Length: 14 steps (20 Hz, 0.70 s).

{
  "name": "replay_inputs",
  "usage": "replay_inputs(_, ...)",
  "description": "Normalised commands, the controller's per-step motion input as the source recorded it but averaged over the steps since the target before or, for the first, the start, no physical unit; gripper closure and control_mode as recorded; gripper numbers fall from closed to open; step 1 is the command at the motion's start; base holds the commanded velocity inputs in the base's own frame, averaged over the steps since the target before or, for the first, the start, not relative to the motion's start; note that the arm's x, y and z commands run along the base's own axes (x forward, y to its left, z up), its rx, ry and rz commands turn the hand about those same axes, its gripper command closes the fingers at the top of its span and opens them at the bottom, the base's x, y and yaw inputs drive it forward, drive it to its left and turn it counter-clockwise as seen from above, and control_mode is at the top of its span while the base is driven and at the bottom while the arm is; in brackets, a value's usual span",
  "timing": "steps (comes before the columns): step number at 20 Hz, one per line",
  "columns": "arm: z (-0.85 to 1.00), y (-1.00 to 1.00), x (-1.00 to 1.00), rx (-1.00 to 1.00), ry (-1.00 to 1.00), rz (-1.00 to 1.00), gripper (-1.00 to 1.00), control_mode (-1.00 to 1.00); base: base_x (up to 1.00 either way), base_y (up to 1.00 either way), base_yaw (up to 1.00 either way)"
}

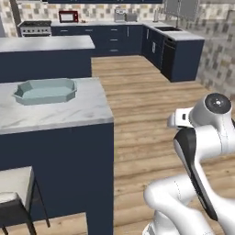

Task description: Place the cold items (mushroom and broccoli) from the fridge in one tupperware on the dining counter. Place the warm items (kebab skewer and hot dog) in the stove area in another tupperware.

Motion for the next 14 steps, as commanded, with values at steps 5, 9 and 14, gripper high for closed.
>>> replay_inputs(5, 0.00, 0.00, 0.00, 0.00, 0.00, 0.00, -1.00, 1.00, 0.54, -1.00, 0.27)
replay_inputs(9, 0.00, 0.00, 0.00, 0.00, 0.00, 0.00, -1.00, 1.00, 0.75, -0.99, 0.32)
replay_inputs(14, 0.00, 0.00, 0.00, 0.00, 0.00, 0.00, -1.00, 1.00, 1.00, -0.76, 0.20)
